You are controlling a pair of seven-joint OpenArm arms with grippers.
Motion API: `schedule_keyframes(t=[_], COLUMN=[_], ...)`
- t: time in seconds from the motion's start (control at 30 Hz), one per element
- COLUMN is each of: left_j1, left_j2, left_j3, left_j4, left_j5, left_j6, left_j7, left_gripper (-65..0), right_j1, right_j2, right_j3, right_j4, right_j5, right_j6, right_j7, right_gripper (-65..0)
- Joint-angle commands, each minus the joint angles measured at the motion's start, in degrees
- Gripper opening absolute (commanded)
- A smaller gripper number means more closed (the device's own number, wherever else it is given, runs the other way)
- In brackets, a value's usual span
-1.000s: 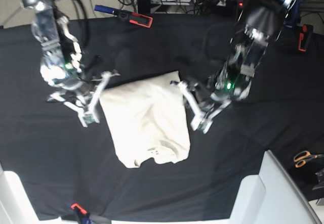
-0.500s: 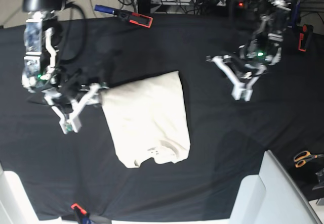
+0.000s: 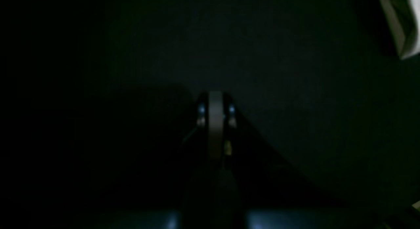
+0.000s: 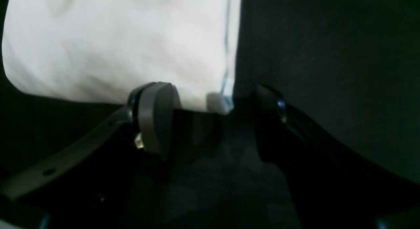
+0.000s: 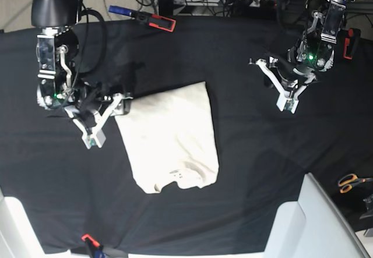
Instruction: Fold the T-shirt properly
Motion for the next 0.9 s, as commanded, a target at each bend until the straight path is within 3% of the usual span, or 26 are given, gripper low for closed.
schedule_keyframes(t=[0.0, 0.1, 0.23, 0.3, 0.87], left_j1=[-0.6, -0.8, -0.8, -0.8, -1.1], left_j2=[-0.6, -0.6, -0.6, -0.6, -0.8], left_j3=[-0.4, -0.4, -0.4, -0.4, -0.4], left_j4=[0.9, 0.9, 0.9, 0.6, 0.3], left_j5=[0.0, 0.0, 0.0, 0.0, 0.0], left_j6=[0.2, 0.2, 0.2, 0.2, 0.2], left_j7=[-0.8, -0.8, -0.8, -0.8, -0.8], left_gripper=[-65.0, -65.0, -65.0, -65.0, -65.0], right_j1=[1.3, 1.0, 1.1, 1.3, -6.7], right_j2=[0.3, 0.2, 0.2, 0.2, -0.7], right_j3=[0.1, 0.1, 0.1, 0.1, 1.7], right_j4=[0.5, 0.5, -1.3, -2.9, 5.5], right_j5=[0.7, 0.7, 0.7, 0.7, 0.8], right_j6=[0.3, 1.1, 2.6, 2.6, 2.6], right_j7=[1.1, 1.1, 1.1, 1.1, -0.1], right_gripper=[-29.0, -31.1, -54.3, -62.6, -64.4])
